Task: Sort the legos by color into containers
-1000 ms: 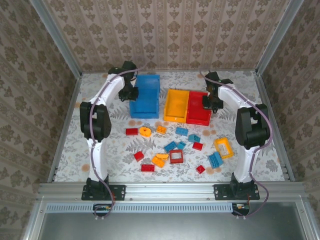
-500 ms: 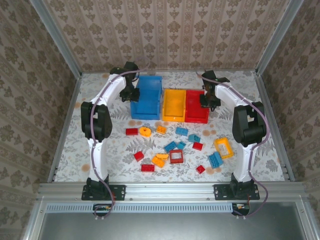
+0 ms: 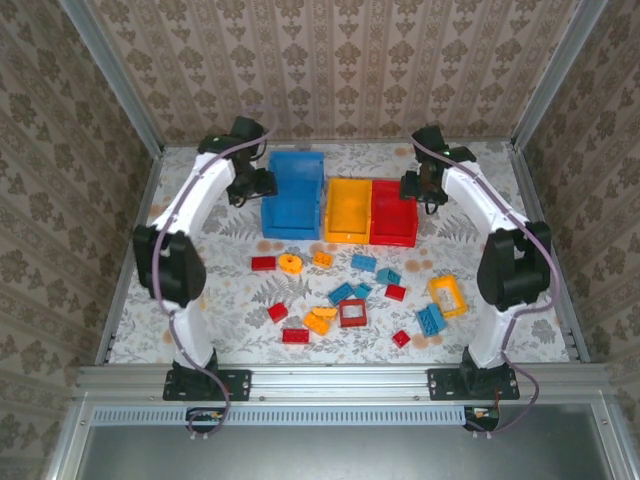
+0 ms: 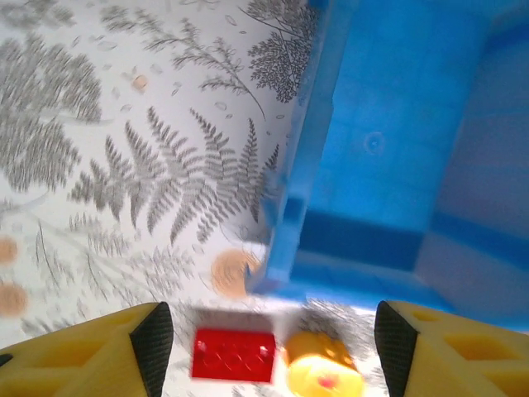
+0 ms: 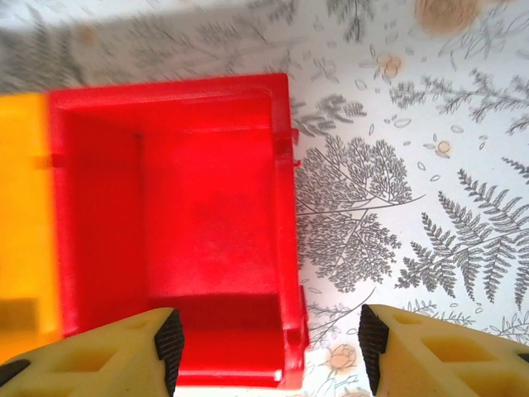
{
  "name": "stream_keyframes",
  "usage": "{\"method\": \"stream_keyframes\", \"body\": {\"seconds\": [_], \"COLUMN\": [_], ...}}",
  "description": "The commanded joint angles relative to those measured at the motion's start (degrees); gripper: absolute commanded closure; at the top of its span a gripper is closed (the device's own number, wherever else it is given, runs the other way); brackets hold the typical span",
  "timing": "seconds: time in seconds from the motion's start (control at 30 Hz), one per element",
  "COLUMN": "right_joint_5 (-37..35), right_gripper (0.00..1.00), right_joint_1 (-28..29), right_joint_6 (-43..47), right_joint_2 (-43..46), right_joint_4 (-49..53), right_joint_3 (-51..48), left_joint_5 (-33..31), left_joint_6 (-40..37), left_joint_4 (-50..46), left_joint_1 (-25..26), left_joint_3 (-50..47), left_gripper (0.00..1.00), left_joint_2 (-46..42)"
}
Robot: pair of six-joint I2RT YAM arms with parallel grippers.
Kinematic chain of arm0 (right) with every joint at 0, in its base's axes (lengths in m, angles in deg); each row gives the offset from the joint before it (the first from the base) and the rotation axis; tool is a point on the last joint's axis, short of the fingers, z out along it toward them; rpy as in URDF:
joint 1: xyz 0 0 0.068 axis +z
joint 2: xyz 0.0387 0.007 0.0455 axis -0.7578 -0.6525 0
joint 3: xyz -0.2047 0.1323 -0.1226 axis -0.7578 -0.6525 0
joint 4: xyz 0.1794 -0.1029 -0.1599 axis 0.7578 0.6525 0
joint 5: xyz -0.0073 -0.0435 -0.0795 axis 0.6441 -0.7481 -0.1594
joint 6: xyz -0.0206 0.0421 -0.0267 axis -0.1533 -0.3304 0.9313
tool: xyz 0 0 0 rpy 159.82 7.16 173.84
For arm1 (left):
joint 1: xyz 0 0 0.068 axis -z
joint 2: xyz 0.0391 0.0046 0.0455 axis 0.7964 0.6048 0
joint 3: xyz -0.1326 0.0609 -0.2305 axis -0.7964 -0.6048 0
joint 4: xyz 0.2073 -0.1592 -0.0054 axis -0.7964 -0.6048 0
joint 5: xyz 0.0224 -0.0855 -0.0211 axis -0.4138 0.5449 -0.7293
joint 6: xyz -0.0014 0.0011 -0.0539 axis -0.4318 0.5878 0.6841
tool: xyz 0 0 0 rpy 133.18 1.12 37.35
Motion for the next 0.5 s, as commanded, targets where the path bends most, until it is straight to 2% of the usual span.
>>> {"method": "stream_keyframes", "body": {"seconds": [0.0,0.1,0.2,0.3,0.37,0.47], "right_joint_5": [1.36,9.27,18.93,23.93,25.40,26.45], "right_gripper": [0.36,0.32,0.24,0.21,0.21,0.21], "right_joint_1": [3.14,6.79,12.34,16.65,18.20,19.13], "right_joint_6": [-2.96,-2.50,-1.74,-1.25,-1.29,-1.61], "right_joint_2": [8.64,17.03,26.07,28.31,28.81,30.28], "right_joint_4": [-1.02,-8.08,-16.35,-16.37,-15.94,-16.25], "right_joint_3": [-5.40,-14.81,-24.23,-26.97,-28.41,-30.54], "left_joint_5": [0.24,1.70,1.80,2.03,1.90,1.75], "left_joint_6": [18.35,32.57,46.87,53.31,55.19,60.30], "left_joint_4": [0.48,4.72,12.60,18.85,18.86,20.51], "left_joint_1": [2.27,5.86,13.66,15.85,16.25,16.99], "left_joint_3": [-10.89,-22.63,-32.04,-36.08,-35.68,-36.64], "left_gripper": [0.31,0.31,0.29,0.25,0.19,0.18], "left_joint_2": [-10.11,-17.71,-21.43,-20.48,-18.20,-15.15]}}
